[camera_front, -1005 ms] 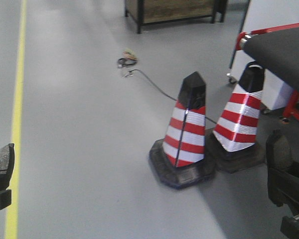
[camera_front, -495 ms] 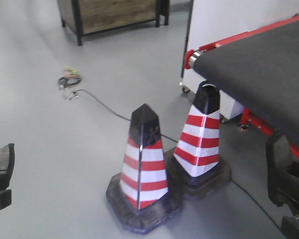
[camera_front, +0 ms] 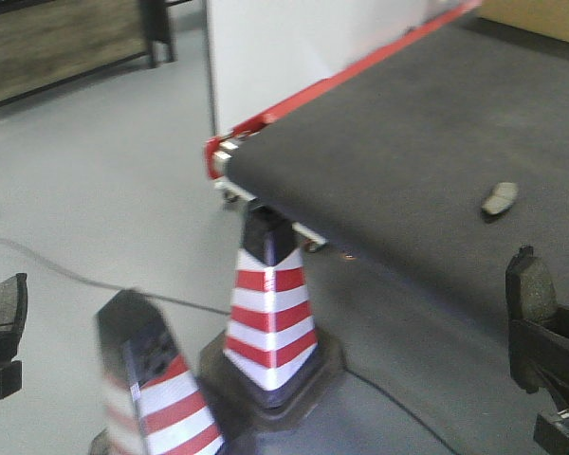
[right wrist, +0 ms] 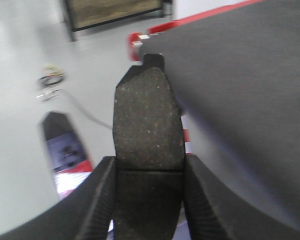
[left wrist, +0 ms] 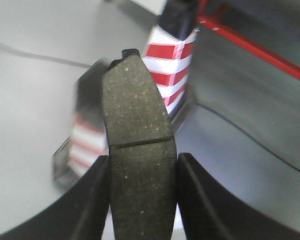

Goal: Move and align brake pads A on conveyor
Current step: 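Turn past the cones to face the black belt conveyor, then hold both pads above the belt behind the two placed pads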

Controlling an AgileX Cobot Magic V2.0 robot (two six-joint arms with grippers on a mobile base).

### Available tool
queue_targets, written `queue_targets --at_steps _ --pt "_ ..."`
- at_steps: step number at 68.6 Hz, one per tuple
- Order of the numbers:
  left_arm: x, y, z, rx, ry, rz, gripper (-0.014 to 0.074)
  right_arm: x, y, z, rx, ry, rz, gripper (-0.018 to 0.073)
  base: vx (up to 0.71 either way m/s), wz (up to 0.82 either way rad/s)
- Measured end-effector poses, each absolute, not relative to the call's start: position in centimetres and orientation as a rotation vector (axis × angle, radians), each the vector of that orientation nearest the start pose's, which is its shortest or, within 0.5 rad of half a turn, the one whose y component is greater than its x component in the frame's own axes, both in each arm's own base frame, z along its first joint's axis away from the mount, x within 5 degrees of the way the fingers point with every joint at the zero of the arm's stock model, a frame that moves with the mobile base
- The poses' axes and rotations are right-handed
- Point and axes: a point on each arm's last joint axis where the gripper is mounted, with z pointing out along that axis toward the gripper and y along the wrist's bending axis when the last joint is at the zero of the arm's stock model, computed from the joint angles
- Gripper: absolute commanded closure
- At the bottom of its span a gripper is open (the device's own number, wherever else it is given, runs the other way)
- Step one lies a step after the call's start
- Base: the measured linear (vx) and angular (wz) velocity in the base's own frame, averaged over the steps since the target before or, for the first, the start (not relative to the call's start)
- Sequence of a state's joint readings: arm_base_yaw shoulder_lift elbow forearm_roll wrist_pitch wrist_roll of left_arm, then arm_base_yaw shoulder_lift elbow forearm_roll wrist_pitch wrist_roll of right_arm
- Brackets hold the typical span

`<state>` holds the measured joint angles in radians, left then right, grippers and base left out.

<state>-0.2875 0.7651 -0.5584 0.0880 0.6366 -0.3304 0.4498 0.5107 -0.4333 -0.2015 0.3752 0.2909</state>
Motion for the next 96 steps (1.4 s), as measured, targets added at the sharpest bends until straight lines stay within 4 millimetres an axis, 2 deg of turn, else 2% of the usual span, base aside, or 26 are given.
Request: queue_targets --at_steps 43,96 --pt "13.67 -3.55 27.61 0.006 2.332 -0.214 0.0521 9.96 4.06 28.71 -0.285 1.919 0.298 0.0534 0.32 -0.51" --pt "13.65 -3.55 27.60 0.005 2.334 -0.216 0.0521 9.95 4.05 28.67 -0.285 1.924 0.296 0.0534 0.16 -0.50"
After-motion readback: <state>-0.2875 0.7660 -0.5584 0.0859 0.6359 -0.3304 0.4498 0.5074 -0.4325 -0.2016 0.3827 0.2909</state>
